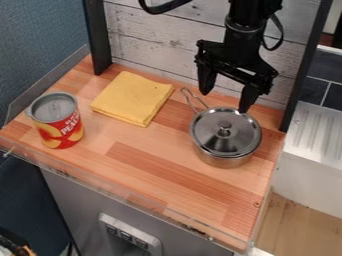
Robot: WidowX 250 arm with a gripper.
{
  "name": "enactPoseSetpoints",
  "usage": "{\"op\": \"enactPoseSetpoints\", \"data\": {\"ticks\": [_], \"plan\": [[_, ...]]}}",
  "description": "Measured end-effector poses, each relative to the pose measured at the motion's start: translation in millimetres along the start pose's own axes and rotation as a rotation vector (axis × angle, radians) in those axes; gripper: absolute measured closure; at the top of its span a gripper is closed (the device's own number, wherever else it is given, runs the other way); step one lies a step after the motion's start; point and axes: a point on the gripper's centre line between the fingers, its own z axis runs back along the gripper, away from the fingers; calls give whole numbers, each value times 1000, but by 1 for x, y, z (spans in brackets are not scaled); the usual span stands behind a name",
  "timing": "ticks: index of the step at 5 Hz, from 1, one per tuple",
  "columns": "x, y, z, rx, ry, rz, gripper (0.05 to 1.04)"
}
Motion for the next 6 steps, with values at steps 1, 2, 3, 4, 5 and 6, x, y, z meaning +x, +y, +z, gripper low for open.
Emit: {"op": "enactPoseSetpoints", "data": {"ticks": [1, 2, 3, 4, 5, 6], "plan": [[-5, -2, -11, -4, 37, -3, 82], [-23, 34, -9, -31, 59, 56, 82], [-39, 80, 8, -25, 40, 154, 82], [-60, 119, 9, -35, 52, 187, 82], [-90, 171, 14, -35, 73, 223, 82], [-117, 210, 13, -27, 80, 224, 82]]}}
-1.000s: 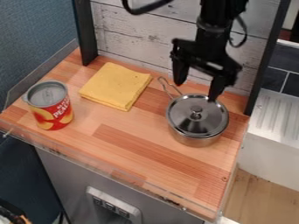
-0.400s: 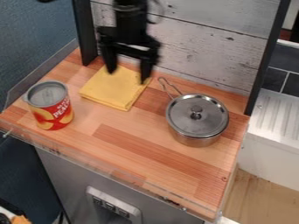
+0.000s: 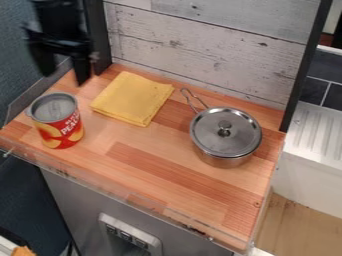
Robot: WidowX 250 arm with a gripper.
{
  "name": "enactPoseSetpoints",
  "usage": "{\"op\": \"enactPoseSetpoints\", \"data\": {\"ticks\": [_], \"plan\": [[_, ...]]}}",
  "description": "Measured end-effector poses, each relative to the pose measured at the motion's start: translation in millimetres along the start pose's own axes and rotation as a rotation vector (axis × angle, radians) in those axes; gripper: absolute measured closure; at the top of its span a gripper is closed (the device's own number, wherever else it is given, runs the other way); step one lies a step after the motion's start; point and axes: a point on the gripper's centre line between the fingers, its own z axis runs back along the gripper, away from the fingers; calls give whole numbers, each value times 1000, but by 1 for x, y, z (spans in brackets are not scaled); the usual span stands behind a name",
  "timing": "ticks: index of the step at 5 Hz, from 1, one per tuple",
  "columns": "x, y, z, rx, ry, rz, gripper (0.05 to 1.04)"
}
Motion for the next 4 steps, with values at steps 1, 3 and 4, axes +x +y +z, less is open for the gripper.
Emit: {"op": "enactPoseSetpoints", "data": {"ticks": [1, 3, 4], "plan": [[-3, 27, -5, 32, 20, -2, 82], [-4, 82, -29, 85, 4, 62, 82], [-1, 88, -41, 102, 20, 61, 82]]}}
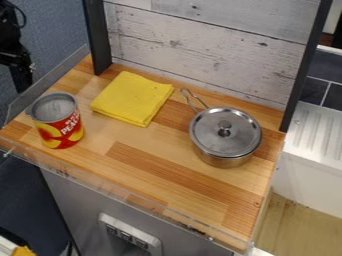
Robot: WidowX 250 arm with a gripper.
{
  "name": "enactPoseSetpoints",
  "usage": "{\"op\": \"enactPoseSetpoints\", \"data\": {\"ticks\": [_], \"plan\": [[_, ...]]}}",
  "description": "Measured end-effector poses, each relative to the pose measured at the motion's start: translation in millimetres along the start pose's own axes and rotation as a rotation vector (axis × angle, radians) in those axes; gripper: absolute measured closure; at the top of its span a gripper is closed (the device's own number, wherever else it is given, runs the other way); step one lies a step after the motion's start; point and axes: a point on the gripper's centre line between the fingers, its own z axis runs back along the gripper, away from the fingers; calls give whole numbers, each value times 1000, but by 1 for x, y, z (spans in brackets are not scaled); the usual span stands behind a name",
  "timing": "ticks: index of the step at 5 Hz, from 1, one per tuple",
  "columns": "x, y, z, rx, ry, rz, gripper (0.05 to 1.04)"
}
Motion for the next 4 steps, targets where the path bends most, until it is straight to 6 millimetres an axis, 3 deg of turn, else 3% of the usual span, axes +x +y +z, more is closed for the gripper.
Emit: {"op": "enactPoseSetpoints", "data": {"ticks": [2, 4], "plan": [[9, -12, -19, 30, 18, -16, 82], [14, -60, -30, 6, 34, -105, 82]]}}
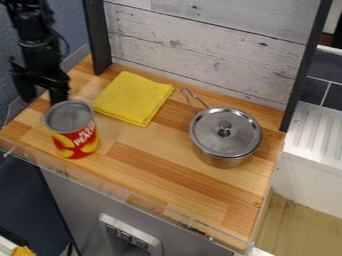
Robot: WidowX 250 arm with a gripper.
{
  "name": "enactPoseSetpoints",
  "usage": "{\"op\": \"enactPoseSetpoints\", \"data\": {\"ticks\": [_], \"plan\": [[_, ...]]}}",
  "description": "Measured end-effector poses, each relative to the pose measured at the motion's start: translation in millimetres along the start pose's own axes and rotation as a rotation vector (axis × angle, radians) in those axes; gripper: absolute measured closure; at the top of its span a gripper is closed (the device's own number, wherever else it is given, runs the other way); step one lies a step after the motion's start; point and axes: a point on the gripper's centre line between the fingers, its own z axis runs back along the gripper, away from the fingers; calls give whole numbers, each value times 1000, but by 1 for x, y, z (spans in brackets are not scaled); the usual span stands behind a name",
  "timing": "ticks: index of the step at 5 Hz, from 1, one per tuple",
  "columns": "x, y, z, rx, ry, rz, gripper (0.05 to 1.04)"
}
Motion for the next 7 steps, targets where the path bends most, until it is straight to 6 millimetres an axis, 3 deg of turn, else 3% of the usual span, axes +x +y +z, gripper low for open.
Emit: {"op": "enactPoseSetpoints", "data": {"ticks": [3, 4, 5, 7], "plan": [[2, -77, 10, 7, 17, -113, 82], [2, -84, 13, 20, 20, -98, 82], [-2, -69, 11, 21, 16, -22, 82], [-12, -15, 10, 30, -19, 140, 82]]}}
